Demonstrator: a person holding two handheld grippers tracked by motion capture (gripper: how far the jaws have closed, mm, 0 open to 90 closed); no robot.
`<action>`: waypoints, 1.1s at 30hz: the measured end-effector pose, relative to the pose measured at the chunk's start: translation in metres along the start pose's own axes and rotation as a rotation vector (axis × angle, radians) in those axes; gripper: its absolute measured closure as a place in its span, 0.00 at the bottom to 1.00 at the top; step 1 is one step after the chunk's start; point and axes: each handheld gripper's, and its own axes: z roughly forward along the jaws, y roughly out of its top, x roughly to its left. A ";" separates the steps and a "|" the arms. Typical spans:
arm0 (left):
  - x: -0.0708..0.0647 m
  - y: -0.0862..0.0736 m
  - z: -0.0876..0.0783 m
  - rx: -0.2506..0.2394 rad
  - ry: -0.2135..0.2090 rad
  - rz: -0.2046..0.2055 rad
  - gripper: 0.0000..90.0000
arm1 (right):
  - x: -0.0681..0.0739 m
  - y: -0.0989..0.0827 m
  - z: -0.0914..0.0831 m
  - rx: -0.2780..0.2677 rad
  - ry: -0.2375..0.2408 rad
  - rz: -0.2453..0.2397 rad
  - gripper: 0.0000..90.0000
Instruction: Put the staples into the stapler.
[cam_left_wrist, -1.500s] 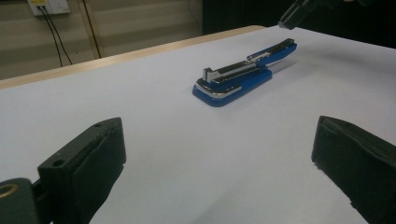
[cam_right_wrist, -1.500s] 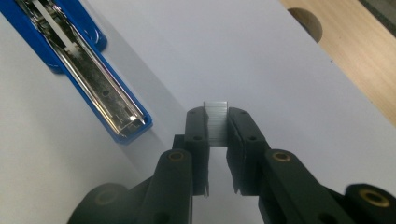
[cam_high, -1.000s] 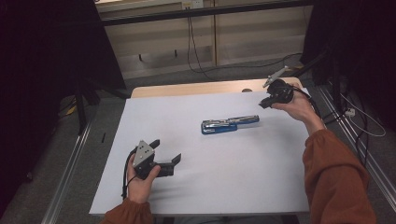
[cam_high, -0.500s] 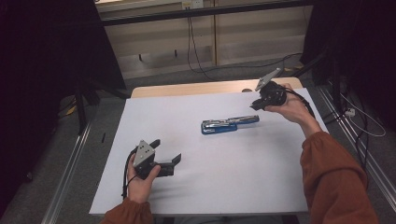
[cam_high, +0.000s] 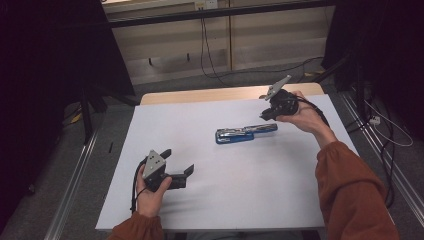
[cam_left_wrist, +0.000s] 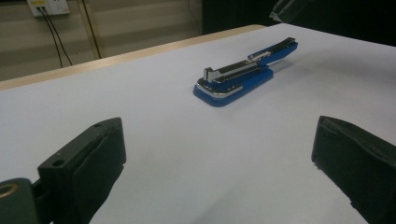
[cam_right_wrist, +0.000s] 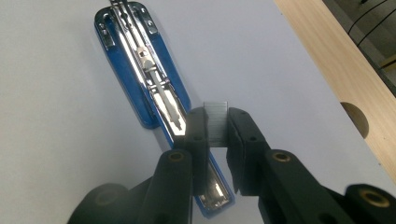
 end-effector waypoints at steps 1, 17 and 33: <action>0.000 0.000 0.000 0.000 0.000 0.000 0.03 | 0.000 0.000 0.000 0.000 0.000 0.000 0.88; 0.000 0.000 0.000 -0.002 -0.002 0.000 0.03 | 0.013 0.025 0.016 -0.011 0.051 -0.057 0.88; 0.000 0.000 0.000 -0.006 -0.003 0.002 0.03 | 0.022 0.057 0.031 0.003 0.084 -0.117 0.88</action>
